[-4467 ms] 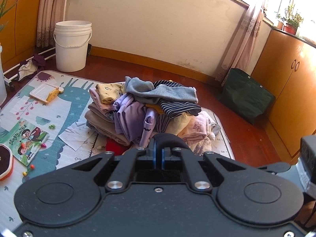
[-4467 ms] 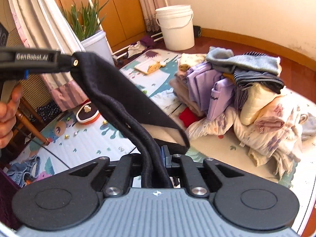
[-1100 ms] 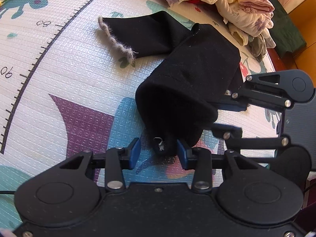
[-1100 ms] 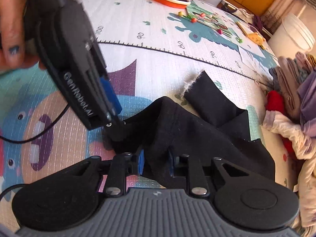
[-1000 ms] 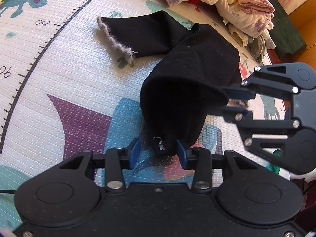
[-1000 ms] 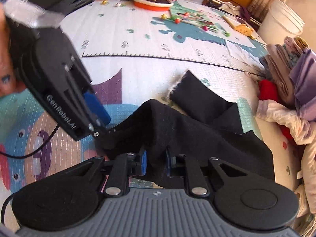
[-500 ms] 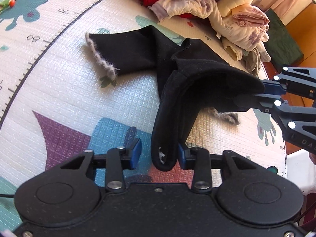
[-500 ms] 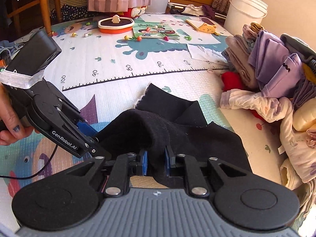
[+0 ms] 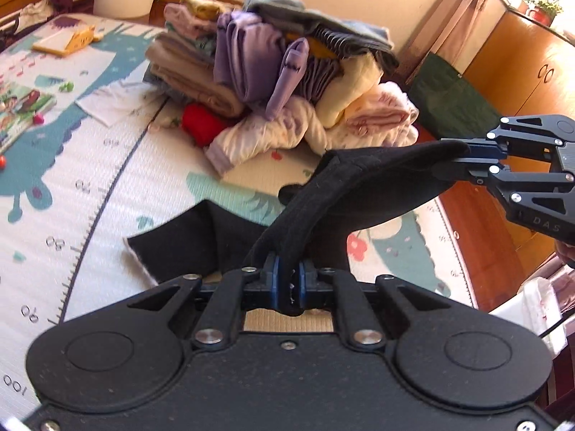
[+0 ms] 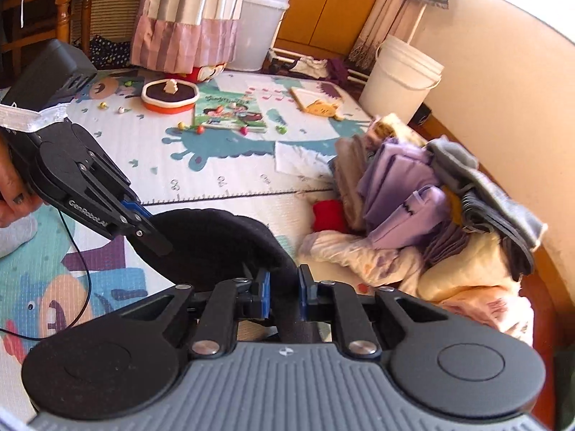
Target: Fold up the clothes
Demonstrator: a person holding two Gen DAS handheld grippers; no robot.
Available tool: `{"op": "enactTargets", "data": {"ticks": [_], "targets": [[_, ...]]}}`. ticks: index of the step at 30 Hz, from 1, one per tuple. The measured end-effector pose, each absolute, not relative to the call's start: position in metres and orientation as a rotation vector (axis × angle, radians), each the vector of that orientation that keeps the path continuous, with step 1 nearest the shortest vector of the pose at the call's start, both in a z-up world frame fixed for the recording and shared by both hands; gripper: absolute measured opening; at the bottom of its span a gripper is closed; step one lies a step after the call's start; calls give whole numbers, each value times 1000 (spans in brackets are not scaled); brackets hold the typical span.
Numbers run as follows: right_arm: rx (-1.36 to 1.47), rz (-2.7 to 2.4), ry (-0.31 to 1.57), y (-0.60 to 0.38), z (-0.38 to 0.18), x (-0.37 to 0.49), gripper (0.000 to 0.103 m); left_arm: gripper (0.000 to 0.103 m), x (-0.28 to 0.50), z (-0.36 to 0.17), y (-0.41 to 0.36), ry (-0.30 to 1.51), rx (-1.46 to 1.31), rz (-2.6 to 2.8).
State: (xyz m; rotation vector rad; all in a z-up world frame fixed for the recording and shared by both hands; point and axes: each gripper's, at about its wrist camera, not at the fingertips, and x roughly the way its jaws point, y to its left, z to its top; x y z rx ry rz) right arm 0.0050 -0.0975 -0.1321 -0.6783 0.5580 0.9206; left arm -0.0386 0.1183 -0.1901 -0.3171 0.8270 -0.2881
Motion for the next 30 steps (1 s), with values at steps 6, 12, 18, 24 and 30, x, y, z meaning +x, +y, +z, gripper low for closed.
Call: {"op": "enactTargets", "data": {"ticks": [6, 12, 18, 24, 30], "targets": [[-669, 876, 489, -125, -79, 4, 16, 9, -49, -118, 106, 744, -271, -335], [-618, 858, 413, -153, -35, -11, 15, 8, -81, -59, 88, 708, -222, -405], [-566, 849, 340, -177, 2, -22, 15, 8, -115, -14, 67, 664, -256, -512], [-530, 849, 246, -195, 35, -29, 15, 8, -135, 23, 52, 596, -258, -597], [-544, 904, 225, -184, 44, -20, 15, 8, -133, 34, 58, 639, -204, -528]]}}
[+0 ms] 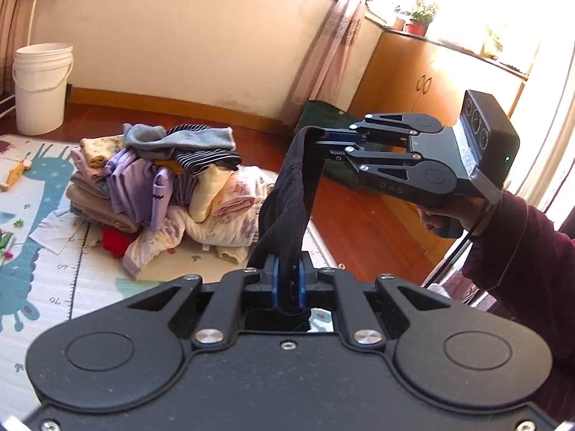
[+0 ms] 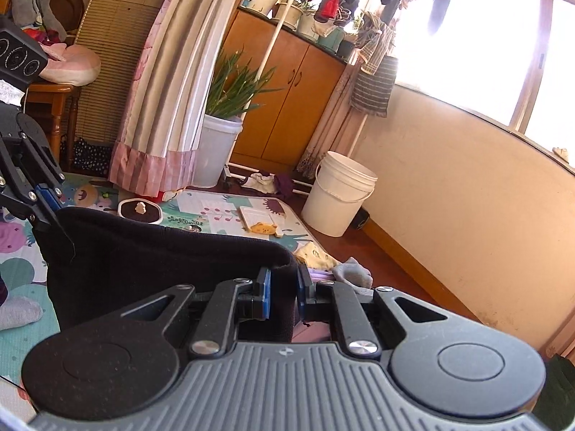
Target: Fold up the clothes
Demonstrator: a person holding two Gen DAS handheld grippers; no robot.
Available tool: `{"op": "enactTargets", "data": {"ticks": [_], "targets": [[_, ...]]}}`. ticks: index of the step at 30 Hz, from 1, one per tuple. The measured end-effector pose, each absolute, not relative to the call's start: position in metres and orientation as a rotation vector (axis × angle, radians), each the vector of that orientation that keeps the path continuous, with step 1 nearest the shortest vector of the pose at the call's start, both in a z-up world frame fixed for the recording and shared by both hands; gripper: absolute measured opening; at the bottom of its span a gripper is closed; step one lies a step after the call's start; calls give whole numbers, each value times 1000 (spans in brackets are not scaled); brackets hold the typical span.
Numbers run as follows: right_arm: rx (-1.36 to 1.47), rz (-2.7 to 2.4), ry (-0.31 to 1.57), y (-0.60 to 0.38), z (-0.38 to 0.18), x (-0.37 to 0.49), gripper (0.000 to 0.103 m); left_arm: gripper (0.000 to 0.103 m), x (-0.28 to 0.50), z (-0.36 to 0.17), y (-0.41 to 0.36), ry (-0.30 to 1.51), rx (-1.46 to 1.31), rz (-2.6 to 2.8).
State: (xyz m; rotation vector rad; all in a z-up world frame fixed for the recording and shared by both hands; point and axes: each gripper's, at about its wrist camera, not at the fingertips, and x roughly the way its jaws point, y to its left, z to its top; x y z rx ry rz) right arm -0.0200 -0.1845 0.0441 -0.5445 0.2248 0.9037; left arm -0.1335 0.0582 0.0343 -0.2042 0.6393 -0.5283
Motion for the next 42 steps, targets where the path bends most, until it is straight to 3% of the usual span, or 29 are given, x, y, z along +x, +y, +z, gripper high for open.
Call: {"op": "enactTargets", "data": {"ticks": [6, 14, 18, 24, 29, 42], "targets": [[-499, 936, 278, -122, 19, 9, 15, 8, -112, 16, 94, 687, -236, -350], [-431, 984, 96, -41, 12, 27, 15, 8, -120, 39, 148, 480, -169, -104], [-583, 1031, 103, -18, -23, 29, 15, 8, -110, -8, 133, 597, -90, -94], [-855, 1081, 351, -18, -135, 32, 15, 8, -103, -129, 88, 890, 15, -172], [-1043, 1121, 496, -34, -199, 10, 15, 8, -98, -197, 57, 1019, 15, -222], [-1079, 1020, 741, -102, -247, 9, 18, 11, -79, -270, -19, 1152, -54, -341]]}}
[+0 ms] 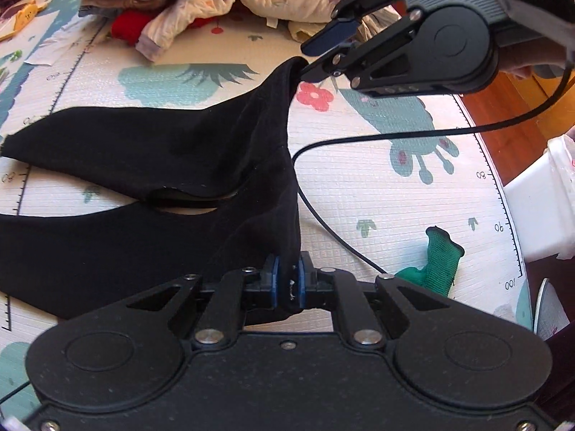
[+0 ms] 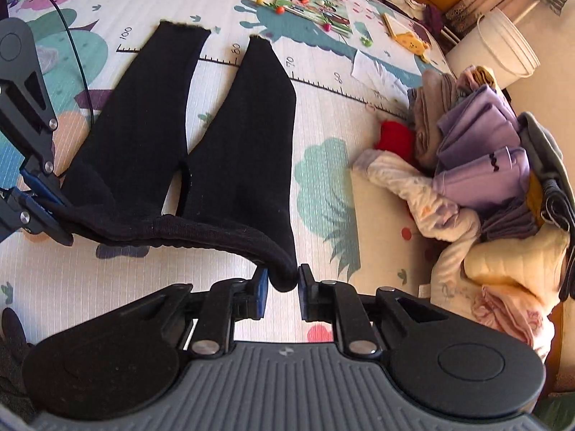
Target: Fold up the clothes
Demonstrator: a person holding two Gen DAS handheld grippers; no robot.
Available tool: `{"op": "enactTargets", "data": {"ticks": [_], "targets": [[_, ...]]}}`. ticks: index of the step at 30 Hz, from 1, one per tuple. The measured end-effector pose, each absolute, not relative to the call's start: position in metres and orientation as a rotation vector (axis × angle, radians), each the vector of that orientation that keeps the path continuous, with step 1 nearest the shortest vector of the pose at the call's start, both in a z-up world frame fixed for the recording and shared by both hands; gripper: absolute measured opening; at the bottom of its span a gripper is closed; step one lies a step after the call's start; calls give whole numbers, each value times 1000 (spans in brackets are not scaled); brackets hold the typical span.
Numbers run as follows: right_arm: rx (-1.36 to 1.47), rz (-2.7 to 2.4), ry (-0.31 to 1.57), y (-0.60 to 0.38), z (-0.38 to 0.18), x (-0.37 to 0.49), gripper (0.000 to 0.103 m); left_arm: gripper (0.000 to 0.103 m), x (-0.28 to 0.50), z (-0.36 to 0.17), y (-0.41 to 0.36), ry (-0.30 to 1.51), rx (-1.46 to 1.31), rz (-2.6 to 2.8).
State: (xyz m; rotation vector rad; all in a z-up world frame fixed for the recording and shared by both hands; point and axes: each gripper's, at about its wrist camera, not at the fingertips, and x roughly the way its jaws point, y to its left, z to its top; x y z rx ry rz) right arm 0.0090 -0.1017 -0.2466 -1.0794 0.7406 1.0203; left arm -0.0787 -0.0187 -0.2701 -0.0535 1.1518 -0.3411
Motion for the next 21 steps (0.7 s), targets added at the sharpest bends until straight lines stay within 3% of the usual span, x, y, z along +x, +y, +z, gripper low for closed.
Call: {"op": "enactTargets", "data": {"ticks": [3, 4, 11, 21], "targets": [[-1039, 990, 769, -121, -243, 10, 19, 37, -79, -278, -31, 1203, -67, -399], [-1022, 983, 776, -128, -240, 10, 19, 39, -81, -277, -34, 1203, -59, -415], [-852, 949, 835, -172, -216, 11, 23, 39, -87, -275, 2, 1203, -161, -295], [-740, 1106, 892, -168, -198, -27, 30, 39, -93, -268, 158, 1114, -426, 269]]}}
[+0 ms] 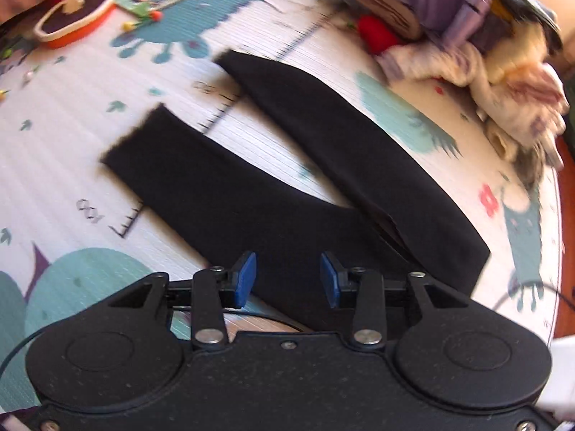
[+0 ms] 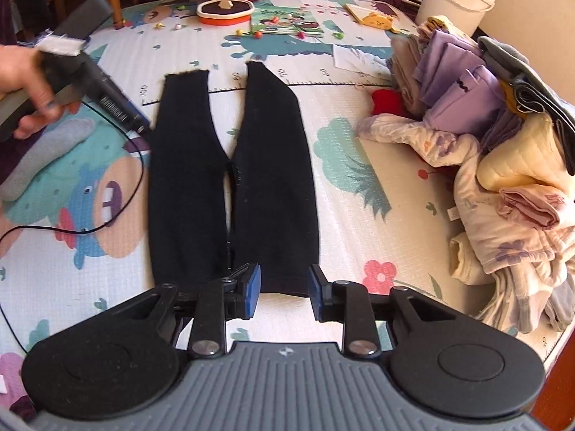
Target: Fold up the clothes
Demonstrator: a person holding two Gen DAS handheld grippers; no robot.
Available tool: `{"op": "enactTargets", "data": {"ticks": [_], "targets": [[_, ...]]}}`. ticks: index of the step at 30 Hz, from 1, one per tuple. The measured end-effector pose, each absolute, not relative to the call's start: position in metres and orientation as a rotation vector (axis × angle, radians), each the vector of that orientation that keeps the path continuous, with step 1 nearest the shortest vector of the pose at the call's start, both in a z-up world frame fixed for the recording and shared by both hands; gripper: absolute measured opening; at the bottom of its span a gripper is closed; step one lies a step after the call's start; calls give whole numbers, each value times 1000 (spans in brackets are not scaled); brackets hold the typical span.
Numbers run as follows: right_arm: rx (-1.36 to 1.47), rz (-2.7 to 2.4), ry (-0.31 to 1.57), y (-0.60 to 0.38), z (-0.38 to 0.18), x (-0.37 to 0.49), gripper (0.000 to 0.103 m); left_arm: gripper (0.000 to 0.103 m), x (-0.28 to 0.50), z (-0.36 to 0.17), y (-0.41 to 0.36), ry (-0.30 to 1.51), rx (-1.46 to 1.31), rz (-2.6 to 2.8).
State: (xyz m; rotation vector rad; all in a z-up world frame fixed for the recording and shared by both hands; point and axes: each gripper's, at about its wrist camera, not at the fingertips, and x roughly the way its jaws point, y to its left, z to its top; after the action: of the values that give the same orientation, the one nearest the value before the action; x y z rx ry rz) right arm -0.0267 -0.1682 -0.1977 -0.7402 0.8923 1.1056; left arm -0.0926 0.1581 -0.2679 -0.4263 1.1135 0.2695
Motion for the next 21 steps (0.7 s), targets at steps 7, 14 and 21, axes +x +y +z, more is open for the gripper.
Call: {"op": "enactTargets", "data": {"ticks": [7, 14, 21], "targets": [[-669, 1281, 992, -124, -212, -72, 31, 39, -86, -256, 237, 1074, -406, 458], [-567, 1602, 1108, -57, -219, -160, 31, 39, -46, -212, 323, 1141, -253, 463], [-362, 1680, 1280, -23, -243, -207, 31, 40, -2, -231, 335, 1396, 88, 279]]}}
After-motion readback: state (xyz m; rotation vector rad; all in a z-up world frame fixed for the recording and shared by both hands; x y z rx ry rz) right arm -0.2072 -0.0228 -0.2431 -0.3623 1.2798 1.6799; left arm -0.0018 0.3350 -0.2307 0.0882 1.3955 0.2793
